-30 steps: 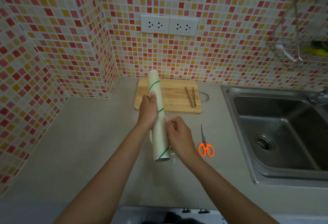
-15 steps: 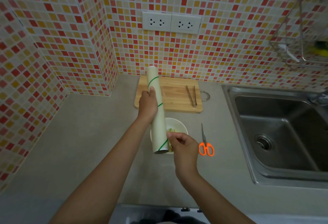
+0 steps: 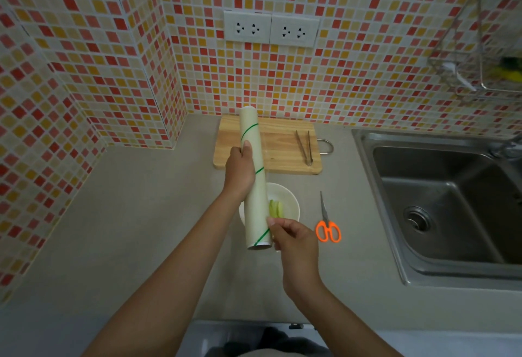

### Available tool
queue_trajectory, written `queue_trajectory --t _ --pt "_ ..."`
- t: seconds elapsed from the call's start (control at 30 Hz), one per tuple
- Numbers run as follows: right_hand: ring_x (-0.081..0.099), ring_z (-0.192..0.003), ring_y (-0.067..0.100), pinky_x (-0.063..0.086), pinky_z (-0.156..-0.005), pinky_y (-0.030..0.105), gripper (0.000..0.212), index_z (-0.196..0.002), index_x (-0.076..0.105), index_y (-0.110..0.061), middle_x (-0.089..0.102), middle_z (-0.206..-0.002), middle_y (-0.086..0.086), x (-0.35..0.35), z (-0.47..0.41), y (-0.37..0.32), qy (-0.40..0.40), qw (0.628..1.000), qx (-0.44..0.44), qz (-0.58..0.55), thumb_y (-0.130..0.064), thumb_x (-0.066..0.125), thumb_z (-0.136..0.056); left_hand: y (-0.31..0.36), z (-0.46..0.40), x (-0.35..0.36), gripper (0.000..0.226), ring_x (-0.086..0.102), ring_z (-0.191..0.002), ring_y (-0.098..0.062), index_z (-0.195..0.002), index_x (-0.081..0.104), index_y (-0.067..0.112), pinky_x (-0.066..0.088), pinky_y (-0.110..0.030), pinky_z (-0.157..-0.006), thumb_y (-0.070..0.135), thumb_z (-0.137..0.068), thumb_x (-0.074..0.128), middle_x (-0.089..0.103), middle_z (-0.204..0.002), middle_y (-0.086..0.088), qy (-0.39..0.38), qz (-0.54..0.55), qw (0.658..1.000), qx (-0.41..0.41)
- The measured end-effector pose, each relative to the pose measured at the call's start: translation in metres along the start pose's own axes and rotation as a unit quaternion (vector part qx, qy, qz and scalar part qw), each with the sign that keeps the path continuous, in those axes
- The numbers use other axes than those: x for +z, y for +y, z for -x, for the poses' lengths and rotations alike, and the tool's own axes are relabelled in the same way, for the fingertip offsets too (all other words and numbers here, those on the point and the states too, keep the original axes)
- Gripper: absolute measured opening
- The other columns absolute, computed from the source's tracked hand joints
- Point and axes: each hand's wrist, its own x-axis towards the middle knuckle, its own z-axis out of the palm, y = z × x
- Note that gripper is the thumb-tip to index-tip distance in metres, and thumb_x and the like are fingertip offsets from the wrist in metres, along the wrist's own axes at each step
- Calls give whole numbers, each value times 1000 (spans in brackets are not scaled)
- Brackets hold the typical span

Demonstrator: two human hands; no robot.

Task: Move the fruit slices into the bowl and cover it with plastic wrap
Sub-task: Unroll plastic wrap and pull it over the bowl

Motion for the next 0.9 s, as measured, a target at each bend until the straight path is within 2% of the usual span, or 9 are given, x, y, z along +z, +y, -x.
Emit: queue_trajectory --t 0.13,0.27,0.4,0.53,0.63,0.73,0.83,0.9 --pt "53 -47 -5 43 -52 7 7 -82 72 -1 62 -51 -13 -1 2 3 12 1000 -3 4 -6 67 -84 -1 3 2 39 46 -68 -5 -94 48 11 30 -24 -54 44 -101 28 48 -78 6 -2 6 1000 9" --pt "49 -45 -6 39 -51 5 13 -80 66 -2 54 -44 -16 -3 6 7 -6 999 -11 45 -6 60 -90 -4 9 5 40 48 -69 -7 -94 48 12 32 -26 -55 46 -101 28 50 -79 5 -24 -4 1000 12" --pt "43 -50 3 37 -51 10 17 -77 63 -6 50 -53 -5 -9 2 8 22 998 -4 66 -4 55 -91 -5 11 3 40 48 -69 -8 -92 48 12 32 -26 -54 46 -101 28 50 -79 4 -29 -8 999 16" --pt "46 -52 8 41 -51 15 20 -67 65 -14 55 -49 -9 -7 -13 -8 40 998 17 33 -12 65 -87 -5 16 2 39 48 -70 -7 -90 48 14 33 -26 -55 46 -101 29 50 -79 4 -27 -1 999 21" --pt "51 -51 10 42 -48 20 17 -68 68 -13 58 -56 -2 7 -27 -23 27 998 55 24 -22 73 -81 -5 24 8 39 48 -70 -6 -92 49 12 34 -25 -56 44 -101 29 51 -79 5 -26 -6 999 28" --pt "52 -45 10 39 -39 14 16 -69 69 -10 61 -55 0 17 -36 -30 26 997 65 7 -20 75 -78 -5 28 8 39 48 -70 -7 -92 49 11 35 -25 -57 43 -101 29 51 -79 4 -18 -9 999 36" --pt "46 -44 10 38 -40 16 16 -65 69 -9 56 -50 -3 20 -38 -29 47 997 57 -1 -17 76 -77 -4 29 6 39 50 -72 -13 -94 49 10 36 -30 -59 42 -101 29 52 -81 2 -12 -15 999 39" --pt "45 -43 11 39 -42 17 17 -63 68 -8 54 -46 -4 22 -38 -25 68 996 56 -11 -14 76 -77 -4 30 7 39 51 -78 -18 -94 49 9 36 -32 -66 42 -101 29 54 -87 -2 -15 -17 999 35"
